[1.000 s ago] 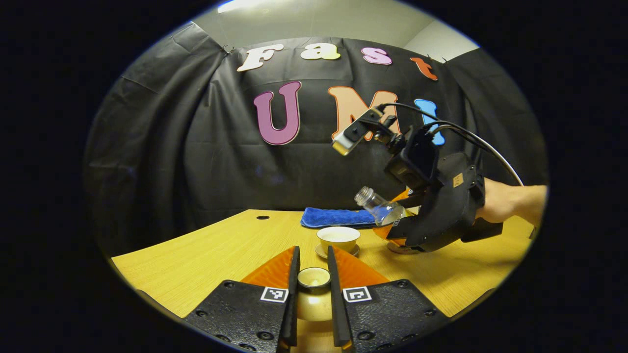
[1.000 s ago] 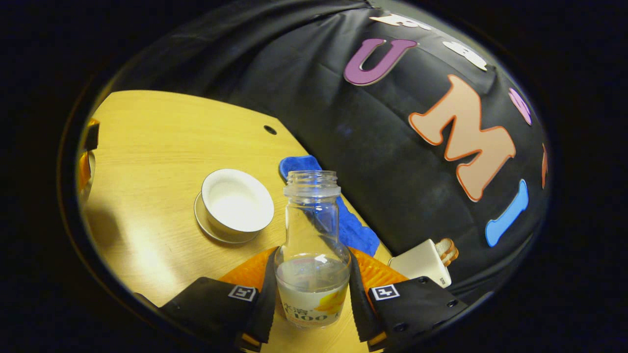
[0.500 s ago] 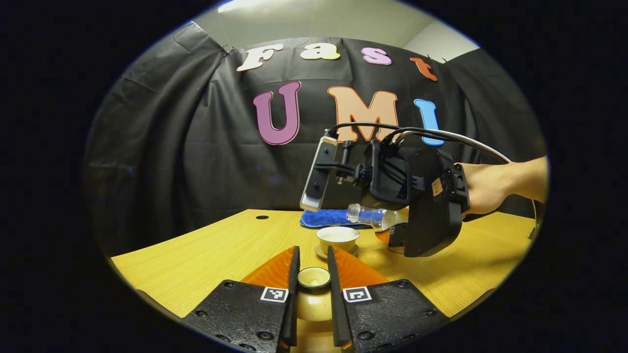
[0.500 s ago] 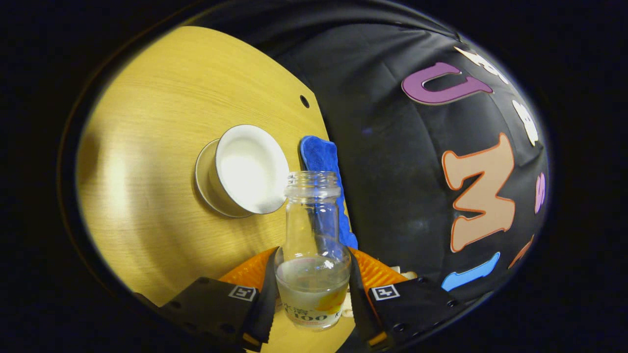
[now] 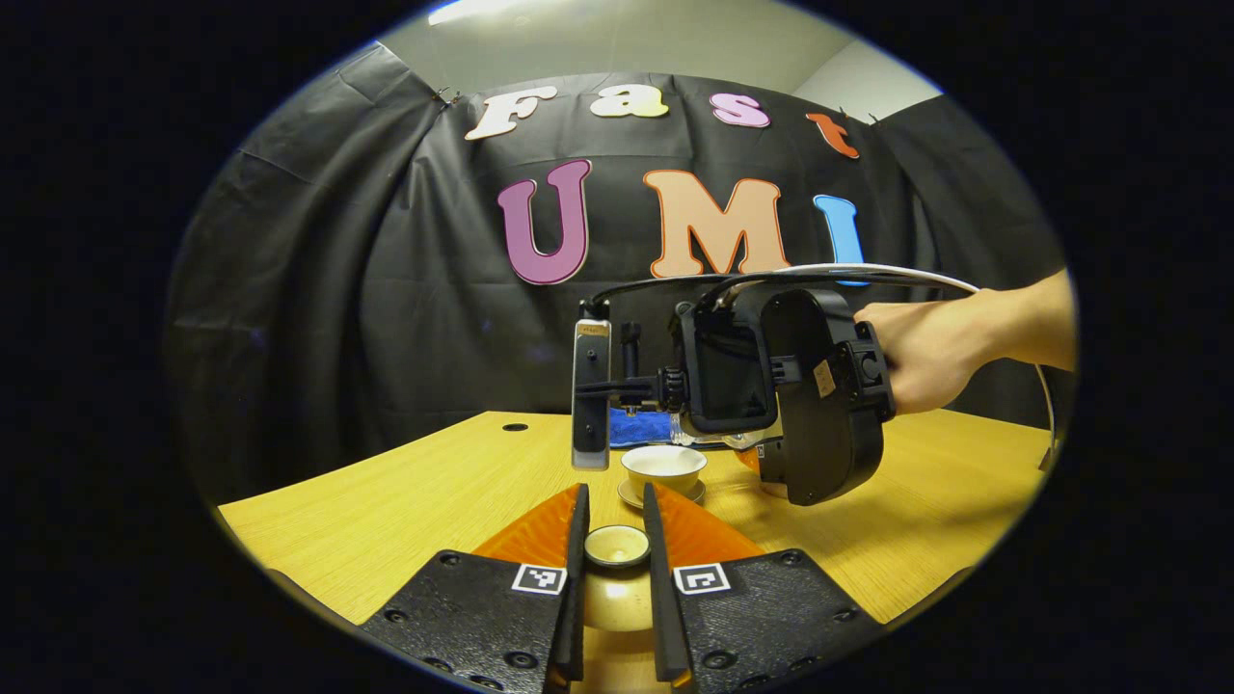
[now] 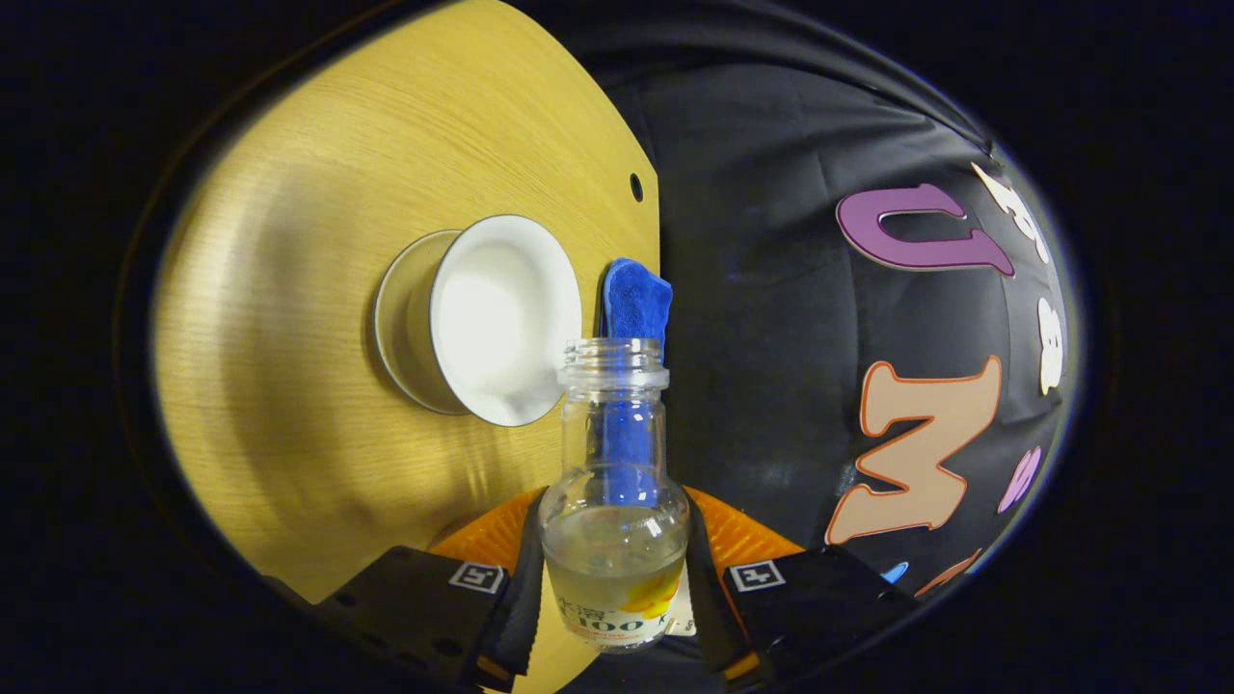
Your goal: Open the teacup lid with one hand, grasp the water bottle and pour water into the teacup with the other hand; after pouring, place the water bottle on the coaster and then close the teacup lid.
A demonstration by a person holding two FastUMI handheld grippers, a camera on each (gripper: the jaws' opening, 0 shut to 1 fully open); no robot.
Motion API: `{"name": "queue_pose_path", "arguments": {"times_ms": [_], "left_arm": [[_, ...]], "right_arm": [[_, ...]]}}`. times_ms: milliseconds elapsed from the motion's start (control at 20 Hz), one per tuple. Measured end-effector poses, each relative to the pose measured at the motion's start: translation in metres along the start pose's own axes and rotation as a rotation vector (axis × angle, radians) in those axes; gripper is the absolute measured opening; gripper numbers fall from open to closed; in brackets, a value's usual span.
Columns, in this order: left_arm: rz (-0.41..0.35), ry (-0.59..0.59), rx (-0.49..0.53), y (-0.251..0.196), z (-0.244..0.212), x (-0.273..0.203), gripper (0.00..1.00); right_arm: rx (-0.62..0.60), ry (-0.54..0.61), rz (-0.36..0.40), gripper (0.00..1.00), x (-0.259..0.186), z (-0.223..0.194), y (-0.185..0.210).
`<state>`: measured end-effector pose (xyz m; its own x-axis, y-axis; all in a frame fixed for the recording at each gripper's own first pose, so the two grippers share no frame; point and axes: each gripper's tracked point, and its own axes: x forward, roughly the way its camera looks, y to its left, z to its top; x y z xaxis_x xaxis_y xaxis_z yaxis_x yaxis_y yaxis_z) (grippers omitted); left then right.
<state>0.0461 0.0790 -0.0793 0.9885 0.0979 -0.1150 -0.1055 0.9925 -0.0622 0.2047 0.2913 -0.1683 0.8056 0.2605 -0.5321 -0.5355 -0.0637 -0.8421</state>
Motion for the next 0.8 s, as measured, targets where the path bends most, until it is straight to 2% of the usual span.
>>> {"name": "queue_pose_path", "arguments": {"times_ms": [450,800], "left_arm": [[-0.001,0.004,-0.003,0.0,0.0,-0.001,0.26],[-0.002,0.004,-0.004,0.001,-0.001,0.0,0.26]], "right_arm": [[-0.176,0.024,0.021,0.69,0.001,0.006,-0.008],[-0.244,0.053,0.014,0.69,-0.001,0.005,-0.021]]}}
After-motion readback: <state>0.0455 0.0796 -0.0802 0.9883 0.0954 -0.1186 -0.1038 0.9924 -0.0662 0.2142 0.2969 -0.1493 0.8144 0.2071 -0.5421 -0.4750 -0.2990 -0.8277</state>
